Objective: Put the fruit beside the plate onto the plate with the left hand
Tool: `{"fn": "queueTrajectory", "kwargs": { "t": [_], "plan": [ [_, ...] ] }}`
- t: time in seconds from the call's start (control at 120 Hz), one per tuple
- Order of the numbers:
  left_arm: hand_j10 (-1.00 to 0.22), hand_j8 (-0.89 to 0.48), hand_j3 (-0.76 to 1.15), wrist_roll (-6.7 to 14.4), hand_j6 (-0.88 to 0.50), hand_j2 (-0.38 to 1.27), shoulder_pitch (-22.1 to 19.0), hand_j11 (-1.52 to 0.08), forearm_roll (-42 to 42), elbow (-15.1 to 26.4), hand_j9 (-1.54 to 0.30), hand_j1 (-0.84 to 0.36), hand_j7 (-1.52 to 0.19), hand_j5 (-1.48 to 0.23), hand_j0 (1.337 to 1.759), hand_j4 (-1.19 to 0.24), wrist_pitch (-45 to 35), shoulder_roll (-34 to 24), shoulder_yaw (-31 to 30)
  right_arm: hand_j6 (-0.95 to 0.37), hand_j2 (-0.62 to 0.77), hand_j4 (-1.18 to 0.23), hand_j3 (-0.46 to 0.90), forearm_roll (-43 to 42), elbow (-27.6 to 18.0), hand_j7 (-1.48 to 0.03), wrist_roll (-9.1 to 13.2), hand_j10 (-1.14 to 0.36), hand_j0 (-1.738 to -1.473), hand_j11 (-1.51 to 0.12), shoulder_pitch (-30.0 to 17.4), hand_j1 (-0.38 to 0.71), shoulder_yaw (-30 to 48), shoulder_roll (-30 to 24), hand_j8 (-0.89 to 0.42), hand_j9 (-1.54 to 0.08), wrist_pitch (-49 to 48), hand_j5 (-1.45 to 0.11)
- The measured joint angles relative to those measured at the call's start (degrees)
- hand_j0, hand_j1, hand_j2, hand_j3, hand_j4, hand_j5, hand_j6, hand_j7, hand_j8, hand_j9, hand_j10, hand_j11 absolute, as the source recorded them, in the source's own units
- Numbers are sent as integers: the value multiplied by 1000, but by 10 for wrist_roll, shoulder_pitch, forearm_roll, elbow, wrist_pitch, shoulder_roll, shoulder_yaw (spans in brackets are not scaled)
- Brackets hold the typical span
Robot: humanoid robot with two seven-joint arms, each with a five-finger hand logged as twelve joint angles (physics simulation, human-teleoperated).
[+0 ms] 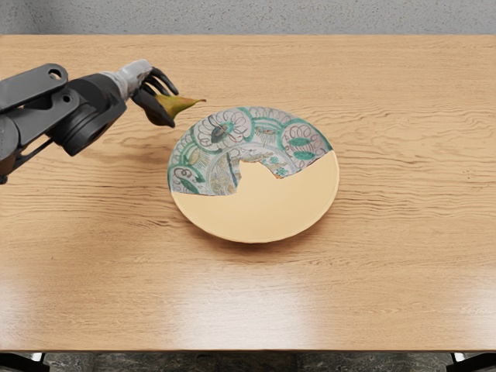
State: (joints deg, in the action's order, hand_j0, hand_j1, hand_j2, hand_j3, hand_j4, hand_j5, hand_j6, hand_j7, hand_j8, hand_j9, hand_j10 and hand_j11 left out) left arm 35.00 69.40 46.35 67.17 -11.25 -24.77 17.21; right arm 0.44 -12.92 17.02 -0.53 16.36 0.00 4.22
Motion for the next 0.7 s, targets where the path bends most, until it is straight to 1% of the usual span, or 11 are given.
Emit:
{"fn": "queueTrajectory", "kwargs": {
  "t": [0.158, 0.217, 0.25, 0.3, 0.35, 0.358, 0.433, 0.5, 0.592, 0.667, 0.7],
  "plan": [
    [-583, -447, 0, 0, -559, 545, 5, -906, -2, 1, -892, -324, -897, -919, 1657, -674, 0, 51, -1, 0, 0, 0, 0, 0, 0, 0, 0, 0, -1658, 0, 0, -349, 0, 0, 0, 0, 0, 0],
    [-586, -454, 0, -1, -560, 535, 3, -910, -2, 1, -893, -323, -894, -917, 1657, -677, 0, 72, -8, 0, 0, 0, 0, 0, 0, 0, 0, 0, -1658, 0, 0, -349, 0, 0, 0, 0, 0, 0],
    [-583, -446, 0, -1, -560, 601, 1, -911, -3, 0, -895, -337, -898, -922, 1657, -674, 0, 81, -14, 0, 0, 0, 0, 0, 0, 0, 0, 0, -1658, 0, 0, -349, 0, 0, 0, 0, 0, 0],
    [-581, -450, 0, -1, -556, 584, 1, -911, -2, 0, -894, -338, -897, -922, 1657, -675, 0, 97, -27, 0, 0, 0, 0, 0, 0, 0, 0, 0, -1658, 0, 0, -349, 0, 0, 0, 0, 0, 0],
    [-563, -453, 0, -1, -554, 698, 1, -897, -3, 0, -886, -364, -890, -914, 1658, -663, 0, 104, -41, 0, 0, 0, 0, 0, 0, 0, 0, 0, -1658, 0, 0, -349, 0, 0, 0, 0, 0, 0],
    [-560, -455, 0, 0, -552, 674, 1, -887, -3, 0, -876, -359, -880, -903, 1658, -656, 0, 104, -43, 0, 0, 0, 0, 0, 0, 0, 0, 0, -1658, 0, 0, -349, 0, 0, 0, 0, 0, 0],
    [-419, -346, 0, 0, -414, 495, 17, -655, 0, 0, -647, -178, -650, -666, 1658, -486, 0, 104, -54, 0, 0, 0, 0, 0, 0, 0, 0, 0, -1658, 0, 0, -349, 0, 0, 0, 0, 0, 0],
    [-317, -265, 0, 0, -313, 360, 29, -492, -20, 3, -486, -49, -488, -500, 1658, -365, 20, 97, -30, 0, 0, 0, 0, 0, 0, 0, 0, 0, -1658, 0, 0, -349, 0, 0, 0, 0, 0, 0],
    [-223, -189, 0, 0, -220, 234, 22, -339, -110, 3, -336, 72, -337, -344, 1658, -253, 137, 50, 37, 0, 0, 0, 0, 0, 0, 0, 0, 0, -1658, 0, 0, -349, 0, 0, 0, 0, 0, 0],
    [-170, -147, 0, 0, -169, 166, 15, -256, -212, 3, -253, 138, -254, -259, 1658, -191, 239, -12, 70, 0, 0, 0, 0, 0, 0, 0, 0, 0, -1658, 0, 0, -349, 0, 0, 0, 0, 0, 0],
    [-152, -133, 0, 0, -151, 142, 2, -227, -255, 3, -225, 160, -226, -230, 1658, -170, 289, -36, 84, 0, 0, 0, 0, 0, 0, 0, 0, 0, -1658, 0, 0, -349, 0, 0, 0, 0, 0, 0]
  ]
}}
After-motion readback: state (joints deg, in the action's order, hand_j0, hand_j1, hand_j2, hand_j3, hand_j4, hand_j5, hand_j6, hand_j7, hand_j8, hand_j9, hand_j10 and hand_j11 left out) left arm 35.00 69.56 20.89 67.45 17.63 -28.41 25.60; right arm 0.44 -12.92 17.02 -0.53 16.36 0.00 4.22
